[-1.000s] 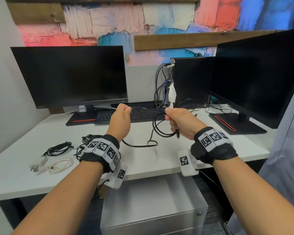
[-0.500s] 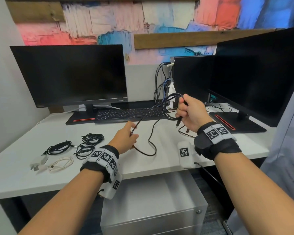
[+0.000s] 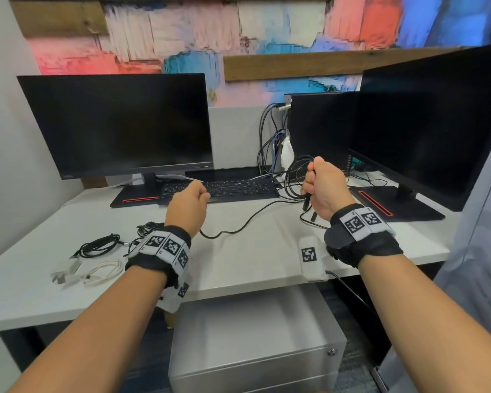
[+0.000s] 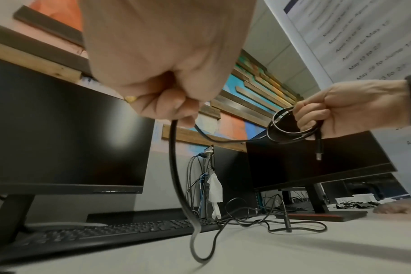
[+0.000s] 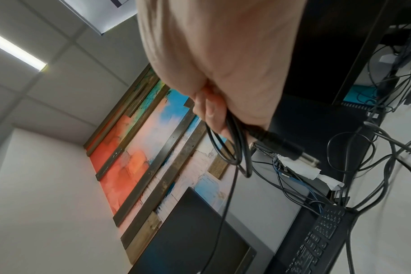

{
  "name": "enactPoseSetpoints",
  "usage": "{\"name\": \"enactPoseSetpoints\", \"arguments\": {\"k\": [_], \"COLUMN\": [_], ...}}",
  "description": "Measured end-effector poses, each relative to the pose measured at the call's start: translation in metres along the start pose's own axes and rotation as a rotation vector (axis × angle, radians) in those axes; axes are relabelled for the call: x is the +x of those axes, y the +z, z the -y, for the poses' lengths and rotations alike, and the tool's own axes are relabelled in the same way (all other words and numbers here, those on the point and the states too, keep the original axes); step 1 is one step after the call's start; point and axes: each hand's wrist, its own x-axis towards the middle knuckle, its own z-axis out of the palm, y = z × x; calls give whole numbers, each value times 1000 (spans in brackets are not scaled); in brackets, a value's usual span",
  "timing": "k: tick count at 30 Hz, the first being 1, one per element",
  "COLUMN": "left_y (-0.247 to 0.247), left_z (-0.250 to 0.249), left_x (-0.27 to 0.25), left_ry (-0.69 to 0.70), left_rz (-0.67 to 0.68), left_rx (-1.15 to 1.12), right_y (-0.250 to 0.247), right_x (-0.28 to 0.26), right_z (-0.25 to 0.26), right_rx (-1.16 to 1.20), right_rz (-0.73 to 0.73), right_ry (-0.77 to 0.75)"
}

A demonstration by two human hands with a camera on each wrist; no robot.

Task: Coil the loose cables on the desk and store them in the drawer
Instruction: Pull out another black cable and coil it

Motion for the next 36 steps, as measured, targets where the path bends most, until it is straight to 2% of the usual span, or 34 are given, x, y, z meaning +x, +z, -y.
{"name": "enactPoseSetpoints", "arguments": {"k": [4, 6, 11, 14, 16, 18, 20, 23, 28, 33, 36], "left_y": [0, -1, -11, -16, -16, -16, -17, -18, -18, -14, -9], "left_z": [-3, -7, -23, -34, -40, -49, -59, -68, -70, -68, -65], "left_x": [-2, -5, -13, -14, -14, -15, -14, -11, -8, -6, -5], "left_ry": [171, 249, 385, 451, 487, 491, 455, 361, 289, 224, 197], "left_rz": [150, 218, 402, 465, 450, 379, 284, 188, 118, 82, 54], "left_rx": [283, 348, 264, 178, 100, -57, -229, -369, -466, -516, -449], "right_y": [3, 5, 5, 6, 8, 11, 13, 12, 16, 19, 19], "right_x": [-5, -8, -10, -11, -12, -11, -10, -12, -21, -30, -33], "right_z": [1, 1, -1, -5, -8, -13, -15, -16, -19, -17, -14], "right_rx": [31, 34, 0, 29, 29, 3, -74, -206, -467, -408, -379], "right_rz": [39, 63, 90, 118, 156, 190, 208, 272, 423, 493, 508], "right_ry": [-14, -42, -74, -73, -68, -72, -86, -81, -38, 2, 44]}}
